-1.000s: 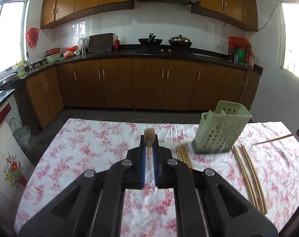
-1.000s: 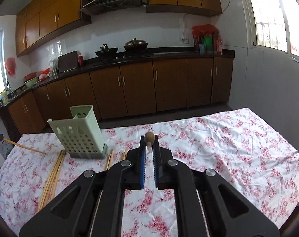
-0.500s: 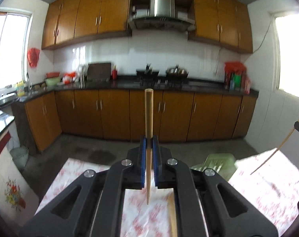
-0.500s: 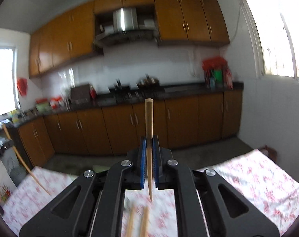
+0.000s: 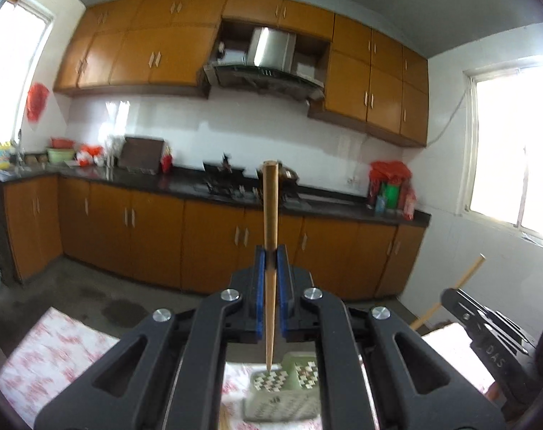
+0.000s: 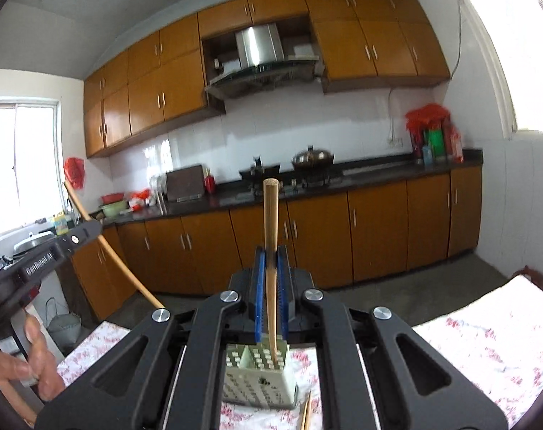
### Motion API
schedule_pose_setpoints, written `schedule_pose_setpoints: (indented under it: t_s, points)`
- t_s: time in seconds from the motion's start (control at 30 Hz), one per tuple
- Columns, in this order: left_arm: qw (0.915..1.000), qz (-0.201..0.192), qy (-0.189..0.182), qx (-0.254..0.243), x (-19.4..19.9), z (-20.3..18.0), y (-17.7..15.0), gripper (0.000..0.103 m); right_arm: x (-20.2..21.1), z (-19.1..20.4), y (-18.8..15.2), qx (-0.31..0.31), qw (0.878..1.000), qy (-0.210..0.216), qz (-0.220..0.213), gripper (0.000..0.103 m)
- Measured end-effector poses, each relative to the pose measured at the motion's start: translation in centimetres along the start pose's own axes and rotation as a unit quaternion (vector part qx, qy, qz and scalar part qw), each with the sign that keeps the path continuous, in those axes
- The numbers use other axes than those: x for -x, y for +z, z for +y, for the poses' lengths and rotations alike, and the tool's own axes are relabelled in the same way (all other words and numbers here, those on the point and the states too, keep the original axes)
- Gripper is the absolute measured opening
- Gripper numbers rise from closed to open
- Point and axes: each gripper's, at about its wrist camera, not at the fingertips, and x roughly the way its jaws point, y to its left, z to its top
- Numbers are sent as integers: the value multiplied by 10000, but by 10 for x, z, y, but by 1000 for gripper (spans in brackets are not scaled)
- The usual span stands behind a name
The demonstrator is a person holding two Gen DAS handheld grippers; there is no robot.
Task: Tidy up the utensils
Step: 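Open the right tool over the holder while the left tool releases its chopstick too, then lower the right tool onto another chopstick while the left tool grasps one too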
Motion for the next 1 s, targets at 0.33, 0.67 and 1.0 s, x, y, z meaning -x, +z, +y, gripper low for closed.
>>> schedule_pose_setpoints:
  t_s: [0.33,0.67,1.0]
  points:
    - [9981,611,-48,-2,-33,7,-42,13,-9,-1,-18,-18,9987,-31,501,11]
    - [9994,289,88,186,17,29,-29,49,34,-8,-6,29,9996,-213,168,36]
    - [9784,1934,712,149,50,96,-137,61,25,-57,-143,-284,9681,-490,2442,16]
